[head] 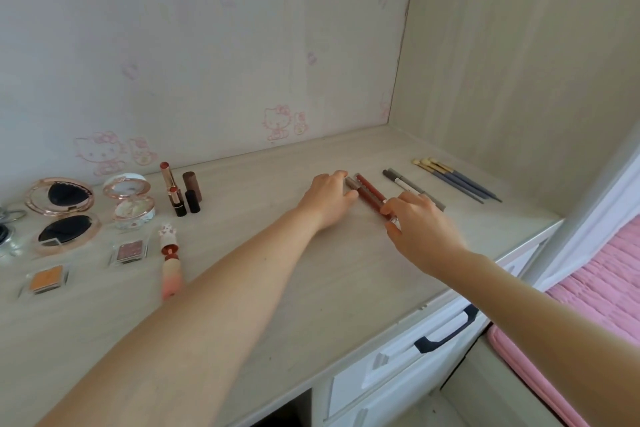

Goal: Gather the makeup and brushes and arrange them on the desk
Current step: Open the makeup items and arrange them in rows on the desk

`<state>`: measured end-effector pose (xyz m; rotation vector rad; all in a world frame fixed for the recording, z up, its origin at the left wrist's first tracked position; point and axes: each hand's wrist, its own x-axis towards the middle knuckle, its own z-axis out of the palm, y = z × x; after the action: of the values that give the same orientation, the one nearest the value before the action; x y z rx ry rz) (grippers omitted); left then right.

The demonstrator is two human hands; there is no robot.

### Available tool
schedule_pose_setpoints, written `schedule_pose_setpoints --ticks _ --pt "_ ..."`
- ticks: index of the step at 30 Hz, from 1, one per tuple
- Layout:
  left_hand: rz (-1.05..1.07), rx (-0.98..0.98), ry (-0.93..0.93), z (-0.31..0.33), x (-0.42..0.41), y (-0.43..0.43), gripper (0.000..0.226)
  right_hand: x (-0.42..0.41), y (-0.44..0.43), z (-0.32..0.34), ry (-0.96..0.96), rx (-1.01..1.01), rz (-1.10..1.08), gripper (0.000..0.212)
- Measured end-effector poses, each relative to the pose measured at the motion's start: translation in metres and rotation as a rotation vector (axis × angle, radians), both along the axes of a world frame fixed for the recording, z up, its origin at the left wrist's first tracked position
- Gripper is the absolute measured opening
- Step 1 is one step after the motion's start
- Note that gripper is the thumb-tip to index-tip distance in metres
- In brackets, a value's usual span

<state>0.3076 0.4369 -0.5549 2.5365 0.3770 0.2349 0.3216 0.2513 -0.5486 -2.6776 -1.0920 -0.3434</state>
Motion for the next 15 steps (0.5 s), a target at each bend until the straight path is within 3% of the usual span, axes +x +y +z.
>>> schedule_pose_setpoints --ticks 9,15 --pt "-0.024 -0.041 -0.029 -0.0012 0.0026 0.0016 0.058 0.0043 0.0046 -0.0033 0.004 0.031 -0.015 0.03" --pt "-0.066 0.044 0.038 0.0011 0.005 0.0021 0.058 0.0036 0.0064 -0.0029 0.021 0.035 -0.01 0.031"
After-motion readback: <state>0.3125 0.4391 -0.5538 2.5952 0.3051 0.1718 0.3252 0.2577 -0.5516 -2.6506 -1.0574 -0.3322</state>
